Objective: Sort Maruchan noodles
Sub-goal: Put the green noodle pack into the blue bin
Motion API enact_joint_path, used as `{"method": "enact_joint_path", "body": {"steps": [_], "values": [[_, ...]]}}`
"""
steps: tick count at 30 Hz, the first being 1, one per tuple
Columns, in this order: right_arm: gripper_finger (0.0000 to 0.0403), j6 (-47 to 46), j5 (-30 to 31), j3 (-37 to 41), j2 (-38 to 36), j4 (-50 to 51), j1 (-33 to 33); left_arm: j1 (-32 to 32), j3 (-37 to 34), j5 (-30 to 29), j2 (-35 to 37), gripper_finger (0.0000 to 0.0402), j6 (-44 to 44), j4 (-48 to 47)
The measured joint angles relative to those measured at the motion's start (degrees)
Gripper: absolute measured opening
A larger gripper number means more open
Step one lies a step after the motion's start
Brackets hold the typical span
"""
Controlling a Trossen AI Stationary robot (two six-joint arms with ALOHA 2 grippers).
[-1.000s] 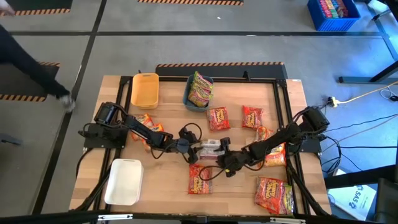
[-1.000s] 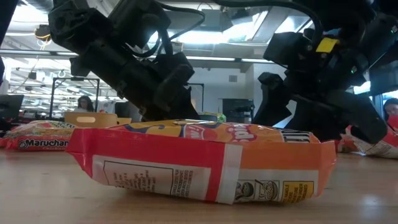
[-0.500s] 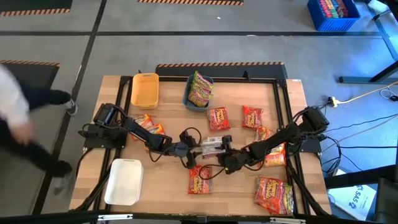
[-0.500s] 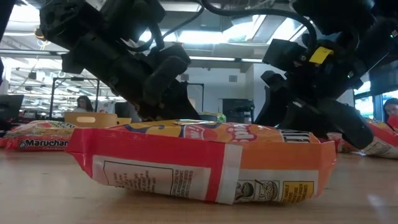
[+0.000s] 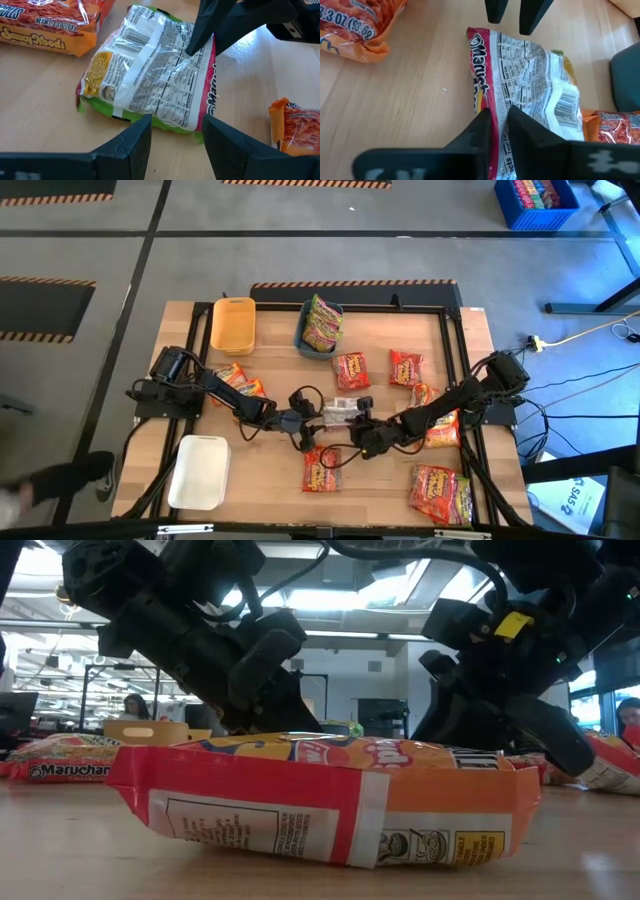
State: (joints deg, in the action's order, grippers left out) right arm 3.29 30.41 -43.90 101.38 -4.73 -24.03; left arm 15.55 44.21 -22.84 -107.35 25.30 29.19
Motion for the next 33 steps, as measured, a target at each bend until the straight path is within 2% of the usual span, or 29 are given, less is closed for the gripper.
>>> {"method": "enact_joint_path", "body": {"steps": [7,16,26,33], "values": [[0.0004,-0.44,-0.68,0.02,0.00,-0.16,0.00,0.00,0.00,-0.01,0.00,0.0167,-0.42,0.00],[0.0001,-1.53,-0.91,0.02,-0.23,-0.04,0.02,0.29,0.00,-0.06,0.58,0.0167,-1.77,-0.25],[0.0001,-3.35,-2.70,0.15,-7.79,3.59,0.04,3.09,0.11,-0.60,7.82,0.0167,-9.24,0.28],[0.0001,-6.58,-7.11,0.11,-10.88,5.28,0.04,3.58,0.11,-0.61,9.66,0.0167,-9.37,3.26]]}}
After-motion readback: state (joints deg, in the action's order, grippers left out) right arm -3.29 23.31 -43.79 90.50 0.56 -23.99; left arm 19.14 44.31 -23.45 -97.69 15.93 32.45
